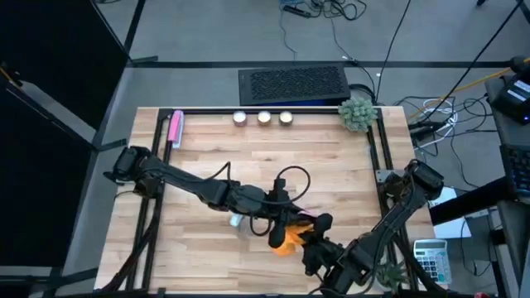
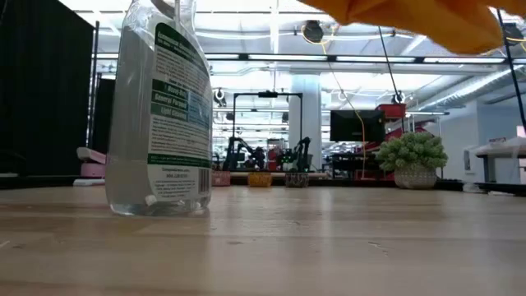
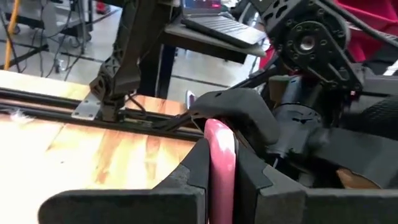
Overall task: Apply microfiber cloth
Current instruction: Wipe the front of the cellphone with a microfiber cloth
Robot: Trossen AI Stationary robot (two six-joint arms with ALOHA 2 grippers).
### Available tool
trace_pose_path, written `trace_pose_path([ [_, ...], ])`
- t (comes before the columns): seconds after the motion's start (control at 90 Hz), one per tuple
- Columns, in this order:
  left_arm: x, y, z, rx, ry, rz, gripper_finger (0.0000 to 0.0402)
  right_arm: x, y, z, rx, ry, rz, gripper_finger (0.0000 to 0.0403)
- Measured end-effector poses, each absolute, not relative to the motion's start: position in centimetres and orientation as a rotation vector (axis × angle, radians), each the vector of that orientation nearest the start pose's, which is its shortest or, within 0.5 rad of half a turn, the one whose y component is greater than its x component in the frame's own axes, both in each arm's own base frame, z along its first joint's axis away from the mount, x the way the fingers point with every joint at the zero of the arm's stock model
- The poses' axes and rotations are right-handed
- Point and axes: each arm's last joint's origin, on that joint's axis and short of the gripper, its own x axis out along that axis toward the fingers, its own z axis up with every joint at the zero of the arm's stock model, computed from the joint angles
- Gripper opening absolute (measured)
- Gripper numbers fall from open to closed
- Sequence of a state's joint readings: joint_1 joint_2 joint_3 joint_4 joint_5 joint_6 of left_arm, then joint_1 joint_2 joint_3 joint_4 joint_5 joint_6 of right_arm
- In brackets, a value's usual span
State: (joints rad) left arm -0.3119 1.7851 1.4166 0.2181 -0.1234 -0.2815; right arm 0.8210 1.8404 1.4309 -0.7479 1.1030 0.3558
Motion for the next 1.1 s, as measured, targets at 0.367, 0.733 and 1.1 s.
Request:
trace_pose_path([
  [0.367, 40.2, -12.7, 32.3, -0.257, 0.123, -0.177, 0.0012, 27.0, 26.5, 25.4, -0.711, 0.355, -0.565, 0.0004],
  [0.733, 40.0, -13.0, 30.8, -0.221, 0.234, -0.181, 0.0012, 28.9, 25.2, 24.1, -0.525, 0.661, -0.207, 0.0004],
  [1.1, 39.9, -12.9, 32.1, -0.217, 0.157, -0.169, 0.0012, 25.2, 25.9, 26.9, -0.39, 0.635, -0.166, 0.0004],
])
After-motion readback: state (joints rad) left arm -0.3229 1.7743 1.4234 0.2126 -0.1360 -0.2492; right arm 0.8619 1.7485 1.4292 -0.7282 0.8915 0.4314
